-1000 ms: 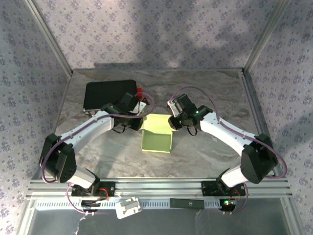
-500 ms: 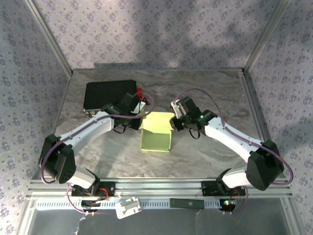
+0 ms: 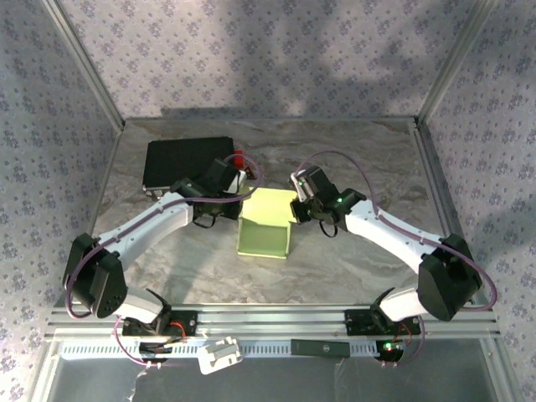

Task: Fold the paper box

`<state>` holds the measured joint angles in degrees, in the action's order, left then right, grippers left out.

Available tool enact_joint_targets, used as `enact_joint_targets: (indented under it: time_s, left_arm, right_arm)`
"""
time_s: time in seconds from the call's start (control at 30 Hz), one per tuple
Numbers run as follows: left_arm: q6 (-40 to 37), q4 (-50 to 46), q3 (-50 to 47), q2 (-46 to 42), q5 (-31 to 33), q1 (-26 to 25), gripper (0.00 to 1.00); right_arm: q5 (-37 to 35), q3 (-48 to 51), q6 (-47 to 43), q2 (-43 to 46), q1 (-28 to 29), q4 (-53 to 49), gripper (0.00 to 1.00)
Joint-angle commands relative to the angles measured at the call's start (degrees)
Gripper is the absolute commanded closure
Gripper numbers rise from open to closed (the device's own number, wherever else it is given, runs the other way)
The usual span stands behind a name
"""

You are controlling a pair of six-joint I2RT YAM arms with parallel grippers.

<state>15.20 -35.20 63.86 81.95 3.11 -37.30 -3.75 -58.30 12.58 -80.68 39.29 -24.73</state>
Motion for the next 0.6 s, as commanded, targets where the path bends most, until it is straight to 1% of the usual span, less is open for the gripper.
enact_joint_targets:
  time_s: [0.0, 0.13, 0.23, 0.57]
  left_arm:
    - [4.6, 3.8, -1.5, -2.8, 0.7, -0.3, 0.86]
    - [7.3, 5.8, -3.1, -3.0, 1.4, -0.4, 0.89]
    - [7.9, 6.5, -3.6, -2.8, 1.8, -0.4, 0.89]
    - [10.8, 11.2, -4.3, -2.2, 4.3, -0.5, 0.91]
  right_arm:
    - [-5.6, -0.1, 4.9, -0.2, 2.3, 3.1, 0.91]
    - [-9.1, -0.4, 9.2, -0.7, 4.5, 4.8, 0.98]
    - [-12.6, -0.8, 12.2, -1.1, 5.8, 5.0, 0.99]
    - [-18.6, -3.9, 17.5, -4.2, 7.9, 5.4, 1.0]
